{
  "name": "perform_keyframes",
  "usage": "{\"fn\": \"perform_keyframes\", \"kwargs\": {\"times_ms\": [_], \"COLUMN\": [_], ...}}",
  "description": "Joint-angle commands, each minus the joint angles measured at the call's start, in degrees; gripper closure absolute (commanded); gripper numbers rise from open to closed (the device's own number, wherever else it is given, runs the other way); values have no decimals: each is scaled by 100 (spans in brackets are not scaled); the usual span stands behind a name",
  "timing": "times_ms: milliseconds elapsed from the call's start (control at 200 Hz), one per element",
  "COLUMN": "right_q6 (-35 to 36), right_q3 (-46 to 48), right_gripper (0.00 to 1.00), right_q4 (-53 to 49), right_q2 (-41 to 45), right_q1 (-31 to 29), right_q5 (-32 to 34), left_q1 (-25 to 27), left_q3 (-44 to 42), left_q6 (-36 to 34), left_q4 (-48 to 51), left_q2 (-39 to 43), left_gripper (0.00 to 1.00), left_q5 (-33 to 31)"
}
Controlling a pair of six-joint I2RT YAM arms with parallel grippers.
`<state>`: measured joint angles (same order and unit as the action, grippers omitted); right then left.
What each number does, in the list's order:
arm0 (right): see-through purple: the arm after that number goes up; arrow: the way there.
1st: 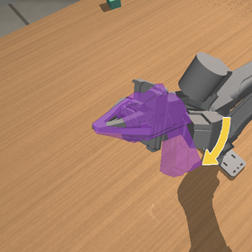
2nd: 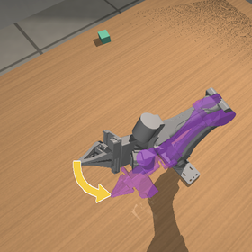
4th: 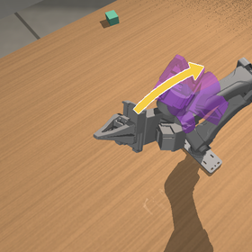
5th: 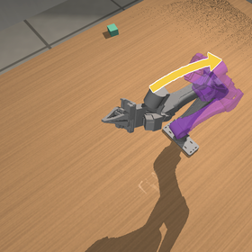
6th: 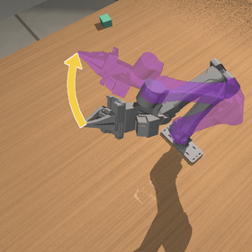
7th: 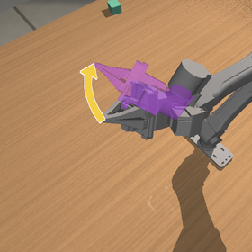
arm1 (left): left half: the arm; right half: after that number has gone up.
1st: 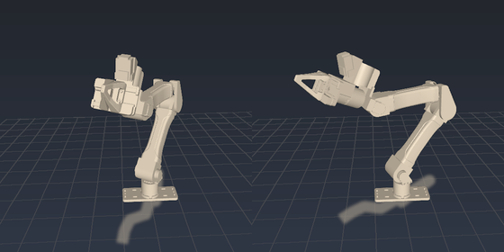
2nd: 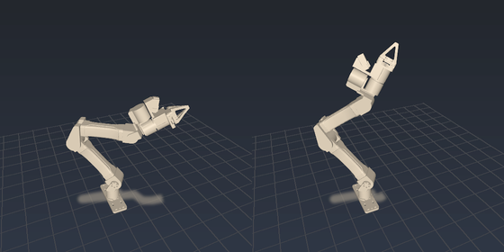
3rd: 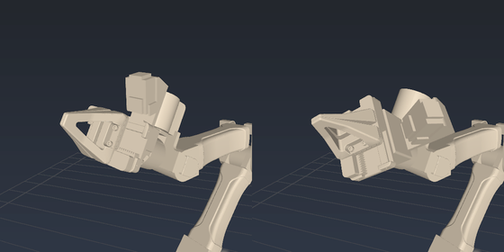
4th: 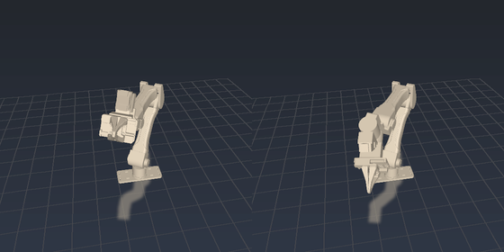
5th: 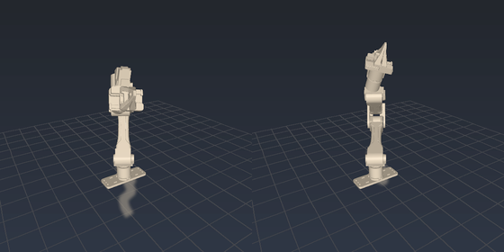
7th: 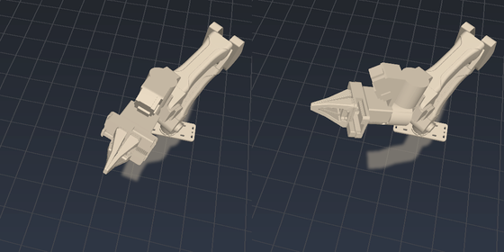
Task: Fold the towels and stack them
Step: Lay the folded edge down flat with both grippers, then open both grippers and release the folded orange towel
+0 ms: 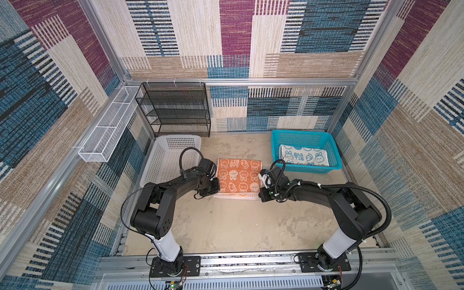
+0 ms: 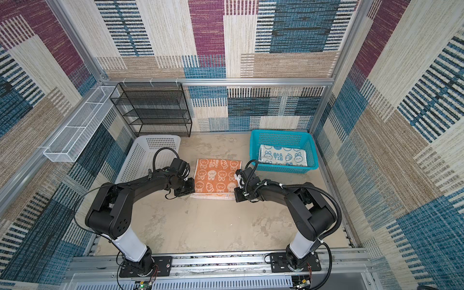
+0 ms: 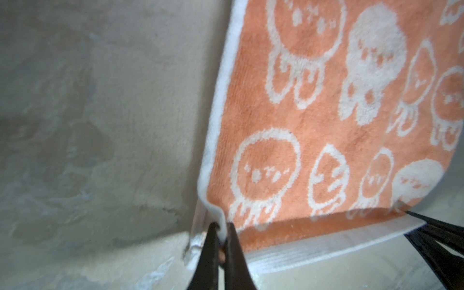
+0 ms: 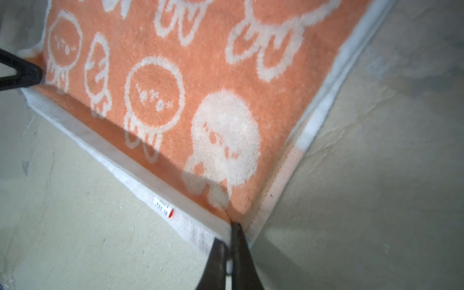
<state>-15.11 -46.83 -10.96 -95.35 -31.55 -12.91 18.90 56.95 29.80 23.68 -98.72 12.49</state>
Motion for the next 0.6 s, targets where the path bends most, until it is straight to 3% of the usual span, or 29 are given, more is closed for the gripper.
{"fn": "perform_keyframes", "kwargs": {"times_ms": [0,591], "right_q6": [-85,-60], "right_q3": [58,-72], "right_gripper": [100,73], "right_q4": [-222,-417], "right_q2": [-36,129], "right_q1": [-9,-229], "right_q5": [383,436], "left_q1": [-20,-18], "left_q3": [18,-69], "left_q6": [-126,-80], "left_q4": [127,99], "left_q2": [-38,246], "left_gripper": [100,75], "left_q5": [-414,-296]}}
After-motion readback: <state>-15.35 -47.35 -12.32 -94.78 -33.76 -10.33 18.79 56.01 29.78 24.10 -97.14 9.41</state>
